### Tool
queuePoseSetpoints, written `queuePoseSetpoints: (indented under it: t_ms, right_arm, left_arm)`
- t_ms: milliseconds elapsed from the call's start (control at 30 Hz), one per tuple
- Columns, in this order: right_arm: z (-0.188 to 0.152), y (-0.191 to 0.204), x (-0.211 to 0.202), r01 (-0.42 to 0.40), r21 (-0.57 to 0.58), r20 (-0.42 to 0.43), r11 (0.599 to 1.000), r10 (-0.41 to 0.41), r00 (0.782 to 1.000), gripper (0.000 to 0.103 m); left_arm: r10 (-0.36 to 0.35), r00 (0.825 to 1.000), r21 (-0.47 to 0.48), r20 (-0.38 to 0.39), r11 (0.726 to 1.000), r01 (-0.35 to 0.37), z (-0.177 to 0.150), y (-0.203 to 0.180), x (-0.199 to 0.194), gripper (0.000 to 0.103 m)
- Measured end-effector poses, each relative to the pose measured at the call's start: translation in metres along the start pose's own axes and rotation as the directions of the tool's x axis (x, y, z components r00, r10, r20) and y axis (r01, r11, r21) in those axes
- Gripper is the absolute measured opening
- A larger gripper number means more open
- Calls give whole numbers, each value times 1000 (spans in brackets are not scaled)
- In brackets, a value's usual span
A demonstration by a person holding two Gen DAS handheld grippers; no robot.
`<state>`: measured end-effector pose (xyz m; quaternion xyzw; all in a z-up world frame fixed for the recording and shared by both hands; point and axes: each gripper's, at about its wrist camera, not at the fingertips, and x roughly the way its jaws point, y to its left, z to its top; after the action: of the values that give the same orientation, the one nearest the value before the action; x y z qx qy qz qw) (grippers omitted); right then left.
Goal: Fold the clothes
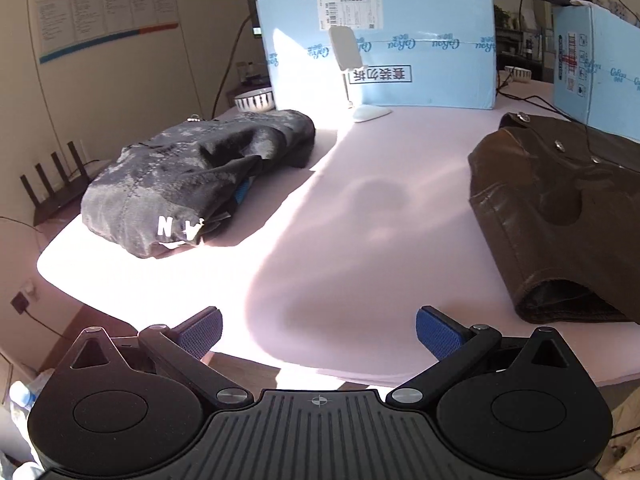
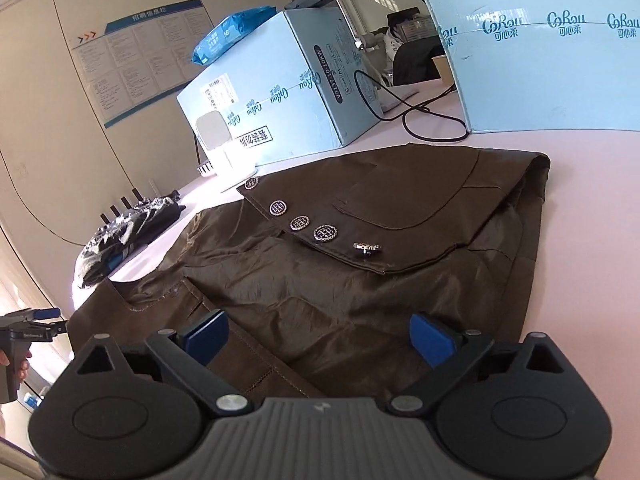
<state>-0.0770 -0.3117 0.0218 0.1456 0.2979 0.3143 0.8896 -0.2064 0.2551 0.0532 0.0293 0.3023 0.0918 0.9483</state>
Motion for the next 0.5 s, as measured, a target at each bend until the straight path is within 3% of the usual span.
queuePoseSetpoints:
  t_ms: [67, 133, 167, 200, 233, 300, 400, 467, 500]
  right_arm:
    - [2, -17, -10, -39, 89, 57, 995, 34, 998, 99]
    - [7, -38, -16, -1, 194, 104, 981, -19, 994, 99]
    - [9, -48, -18, 23, 243, 119, 970, -53, 991, 98]
    - [11, -56, -19, 37, 275, 132, 961, -76, 988, 98]
    - [12, -61, -19, 39, 277, 140, 960, -80, 987, 98]
    - [11, -65, -18, 67, 275, 140, 959, -108, 984, 94]
    - [6, -66, -21, 93, 293, 155, 952, -144, 977, 87]
    - [3, -72, -26, 118, 350, 173, 929, -188, 967, 66]
    - [1, -77, -29, 127, 394, 182, 910, -212, 960, 60]
  left_arm:
    - [-152, 985, -29, 86, 987, 155, 22, -4, 3, 103]
    - [-303, 941, -12, 153, 951, 309, 48, -18, 15, 103]
    - [-343, 927, 4, 152, 938, 346, 55, -25, 23, 103]
    - [-413, 905, 50, 101, 911, 410, 72, -45, 44, 103]
    - [-440, 897, 79, 30, 896, 437, 83, -63, 62, 103]
    - [-445, 890, 145, -98, 879, 455, 95, -91, 98, 103]
    - [-422, 890, 156, -170, 881, 448, 99, -111, 138, 103]
    - [-473, 856, 89, -211, 863, 498, 100, -110, 157, 103]
    - [-525, 825, 27, -208, 840, 541, 99, -108, 168, 103]
